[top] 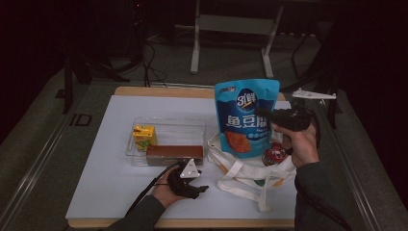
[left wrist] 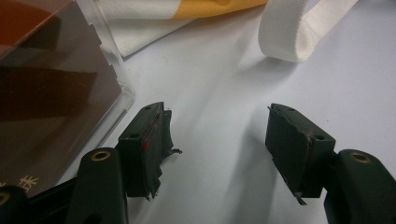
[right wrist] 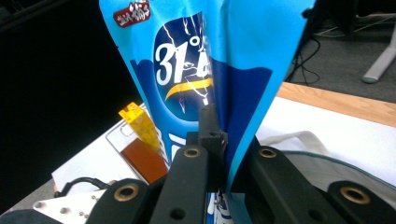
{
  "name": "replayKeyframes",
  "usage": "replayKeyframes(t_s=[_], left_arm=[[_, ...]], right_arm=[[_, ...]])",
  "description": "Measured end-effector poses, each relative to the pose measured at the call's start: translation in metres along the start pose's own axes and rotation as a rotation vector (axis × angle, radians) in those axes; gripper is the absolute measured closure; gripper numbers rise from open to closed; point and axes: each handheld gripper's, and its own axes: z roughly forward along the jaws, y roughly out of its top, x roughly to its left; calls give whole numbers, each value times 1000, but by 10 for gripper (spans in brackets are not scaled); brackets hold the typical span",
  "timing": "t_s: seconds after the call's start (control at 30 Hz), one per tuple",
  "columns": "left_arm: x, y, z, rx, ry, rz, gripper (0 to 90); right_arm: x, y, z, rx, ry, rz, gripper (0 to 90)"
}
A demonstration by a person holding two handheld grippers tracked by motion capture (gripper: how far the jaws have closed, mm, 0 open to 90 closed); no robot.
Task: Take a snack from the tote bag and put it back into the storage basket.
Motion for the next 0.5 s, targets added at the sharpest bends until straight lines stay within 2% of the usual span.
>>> replayKeyframes(t_s=[0.23,0.5], left_arm=[[0,0,0,2,-2,2,385],[0,0,0,3,-7,5,385]], right_arm=[[9,5,5,-13,9,-10,888],[17,12,9,-38,39,-1,888]])
